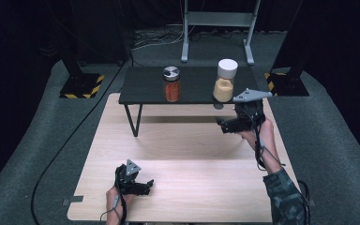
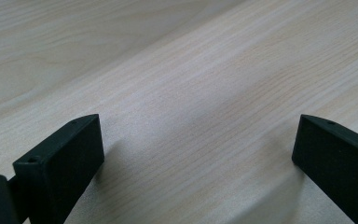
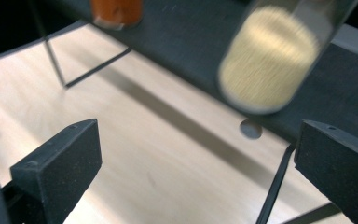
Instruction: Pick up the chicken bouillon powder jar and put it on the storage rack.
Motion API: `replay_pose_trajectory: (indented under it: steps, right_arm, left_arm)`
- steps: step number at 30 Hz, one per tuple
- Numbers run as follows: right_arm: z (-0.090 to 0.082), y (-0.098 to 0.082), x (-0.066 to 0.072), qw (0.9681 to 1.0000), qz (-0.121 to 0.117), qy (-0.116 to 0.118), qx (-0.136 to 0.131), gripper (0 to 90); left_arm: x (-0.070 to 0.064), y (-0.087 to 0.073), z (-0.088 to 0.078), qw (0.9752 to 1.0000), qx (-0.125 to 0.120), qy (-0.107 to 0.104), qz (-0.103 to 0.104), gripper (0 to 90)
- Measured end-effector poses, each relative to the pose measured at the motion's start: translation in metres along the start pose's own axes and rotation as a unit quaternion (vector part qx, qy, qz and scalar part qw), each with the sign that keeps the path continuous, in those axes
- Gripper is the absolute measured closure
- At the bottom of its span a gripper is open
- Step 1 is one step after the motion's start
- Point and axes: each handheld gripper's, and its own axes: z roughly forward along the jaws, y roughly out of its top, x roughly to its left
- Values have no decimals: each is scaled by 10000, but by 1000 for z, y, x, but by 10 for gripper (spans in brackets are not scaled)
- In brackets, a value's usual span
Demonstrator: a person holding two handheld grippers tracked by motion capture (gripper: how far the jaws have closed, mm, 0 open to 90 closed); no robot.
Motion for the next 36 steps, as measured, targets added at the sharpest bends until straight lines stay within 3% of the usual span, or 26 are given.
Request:
replay_pose_trajectory:
  steps: [5,10,11,12,14,17,19,21,26,36]
  right_arm:
    - [-3,-39,13,9999,-11,121,109,0]
    - [4,-90,22,9993,269,188,192,0]
    - [6,-108,28,9993,355,121,67,0]
    - [7,-127,39,9989,451,-97,-39,5]
    - [15,-154,50,9984,492,-220,140,0]
    - [23,-191,57,9958,801,-280,332,0]
    - [23,-204,61,9945,909,-373,363,0]
    - [22,-214,64,9937,970,-387,409,0]
    - [24,-223,70,9929,843,-507,670,0]
    - [20,-232,63,9929,936,-428,592,0]
  left_arm:
    - [0,0,0,10000,-4,5,3,17]
    - [0,0,0,10000,-1,5,0,16]
    - [-1,0,0,10000,-4,11,5,16]
    - [-1,0,0,10000,-7,18,13,16]
    - [-1,0,0,10000,-7,22,13,16]
    - [-1,0,0,10000,-6,18,5,16]
    - [-1,0,0,10000,-2,12,2,16]
    - [-1,0,0,10000,-2,15,-3,15]
    - [-2,0,0,10000,-3,40,4,14]
    - [-2,0,0,10000,-1,42,-13,12]
